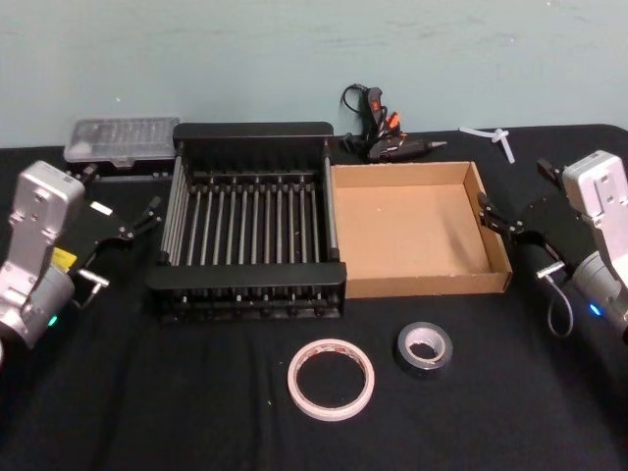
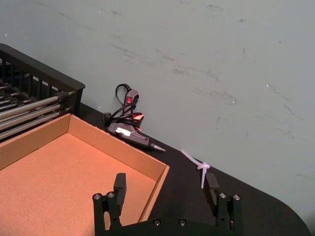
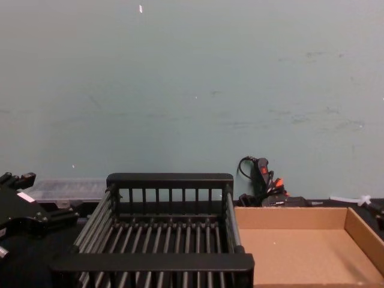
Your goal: Pick up the white tape and place it into the black box , Pick up the silver tape and place it into the brown box.
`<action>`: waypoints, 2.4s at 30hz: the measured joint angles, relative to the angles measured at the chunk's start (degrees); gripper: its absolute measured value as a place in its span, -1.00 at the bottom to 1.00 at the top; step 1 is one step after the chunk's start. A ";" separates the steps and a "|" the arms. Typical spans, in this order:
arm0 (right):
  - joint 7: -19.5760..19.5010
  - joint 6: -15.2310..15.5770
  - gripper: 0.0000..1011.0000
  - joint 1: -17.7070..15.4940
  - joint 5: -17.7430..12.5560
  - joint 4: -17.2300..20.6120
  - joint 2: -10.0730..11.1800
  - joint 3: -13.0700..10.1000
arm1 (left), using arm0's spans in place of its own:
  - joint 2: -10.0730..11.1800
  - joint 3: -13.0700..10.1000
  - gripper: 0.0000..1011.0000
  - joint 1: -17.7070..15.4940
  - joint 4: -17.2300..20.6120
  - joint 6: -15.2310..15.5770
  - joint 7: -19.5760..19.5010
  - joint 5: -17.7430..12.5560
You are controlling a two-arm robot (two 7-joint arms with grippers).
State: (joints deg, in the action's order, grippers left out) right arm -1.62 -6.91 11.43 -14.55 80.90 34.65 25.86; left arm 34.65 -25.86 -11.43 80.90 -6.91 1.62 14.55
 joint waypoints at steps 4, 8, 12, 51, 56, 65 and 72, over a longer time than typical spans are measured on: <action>0.00 0.00 0.98 0.00 0.00 0.00 0.00 0.00 | 0.00 0.00 0.98 0.00 0.00 0.00 0.00 0.00; 0.00 0.00 0.98 0.00 0.00 0.00 0.00 0.00 | 0.00 0.00 0.98 0.01 0.00 0.00 0.00 0.00; 0.00 0.00 0.98 0.00 0.00 0.00 0.00 0.00 | 0.00 0.00 0.98 0.00 0.00 0.00 0.00 0.00; 3.10 1.26 0.98 -1.40 -2.39 2.08 -0.35 -2.05 | 0.00 0.00 0.98 0.00 0.00 0.00 0.00 0.00; 5.38 3.03 0.98 -3.08 -5.04 5.06 -0.12 -3.66 | 0.00 -0.01 0.98 0.00 0.00 0.00 0.00 0.00; 8.43 6.97 0.98 -6.51 -8.99 10.64 0.62 -5.94 | 0.00 0.00 0.98 0.00 0.00 0.00 0.00 0.00; 10.02 10.33 0.98 -9.65 -11.64 15.30 1.25 -7.87 | 0.00 0.00 0.98 0.00 0.00 0.00 0.00 0.00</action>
State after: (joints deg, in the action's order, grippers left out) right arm 8.40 3.43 1.78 -26.19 96.20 35.90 17.99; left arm 34.65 -25.86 -11.43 80.90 -6.91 1.62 14.55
